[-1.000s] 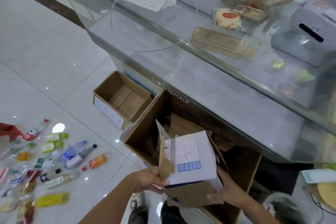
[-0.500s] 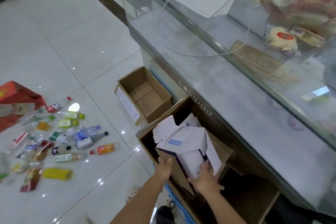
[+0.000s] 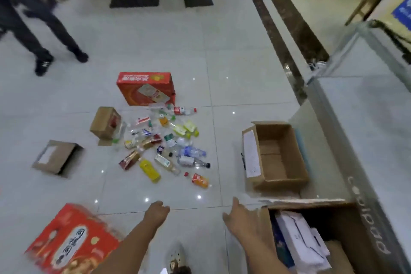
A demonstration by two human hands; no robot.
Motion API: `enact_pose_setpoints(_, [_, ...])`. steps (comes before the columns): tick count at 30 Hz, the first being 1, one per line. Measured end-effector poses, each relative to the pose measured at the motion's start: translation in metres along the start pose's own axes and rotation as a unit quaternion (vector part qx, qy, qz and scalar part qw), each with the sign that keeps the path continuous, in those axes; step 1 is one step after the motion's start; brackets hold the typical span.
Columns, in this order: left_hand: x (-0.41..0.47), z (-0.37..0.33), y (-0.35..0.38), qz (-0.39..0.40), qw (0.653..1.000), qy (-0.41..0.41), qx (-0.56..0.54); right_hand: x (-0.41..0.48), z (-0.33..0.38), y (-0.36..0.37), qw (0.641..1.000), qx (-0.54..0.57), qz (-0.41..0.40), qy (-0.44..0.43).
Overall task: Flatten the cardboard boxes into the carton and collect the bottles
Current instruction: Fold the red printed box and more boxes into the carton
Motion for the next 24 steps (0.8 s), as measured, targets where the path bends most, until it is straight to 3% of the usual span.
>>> enact_pose_setpoints(5, [0.066,0.108,-0.094,-0.11,0.987,-0.067,-0.101,0.057,0.145,0.052,0.993,-0.061,0.004,-0.099])
enact_pose_setpoints(10, [0.141,0.234,-0.103,-0.154,0.951,-0.132,-0.231,0.104,0.258,0.146,0.962,-0.175,0.021,-0.206])
enact_pose_setpoints(13, [0.19,0.305,-0.092,-0.196,0.942,-0.153,-0.226,0.143,0.306,0.237,0.942,-0.208,0.048,-0.259])
enact_pose_setpoints(17, [0.251,0.384,-0.093,-0.348,0.912,-0.163,-0.141,0.189,0.357,0.364,0.924,-0.199,0.105,-0.309])
enact_pose_setpoints(21, [0.296,0.493,-0.092,-0.517,0.809,-0.237,-0.146,0.234,0.395,0.482,0.918,-0.139,0.191,-0.319])
enact_pose_setpoints(24, [0.309,0.569,-0.065,-0.523,0.747,-0.353,-0.211,0.257,0.406,0.55,0.915,-0.104,0.251,-0.3])
Point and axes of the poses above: each hand's wrist, its own x-axis towards the middle knuckle, its own y-axis out of the palm, z = x × y, the point moved 3 cm from there along x, towards the middle knuckle, and after that the axes turned 6 degrees about y, right-handed, at the moved point
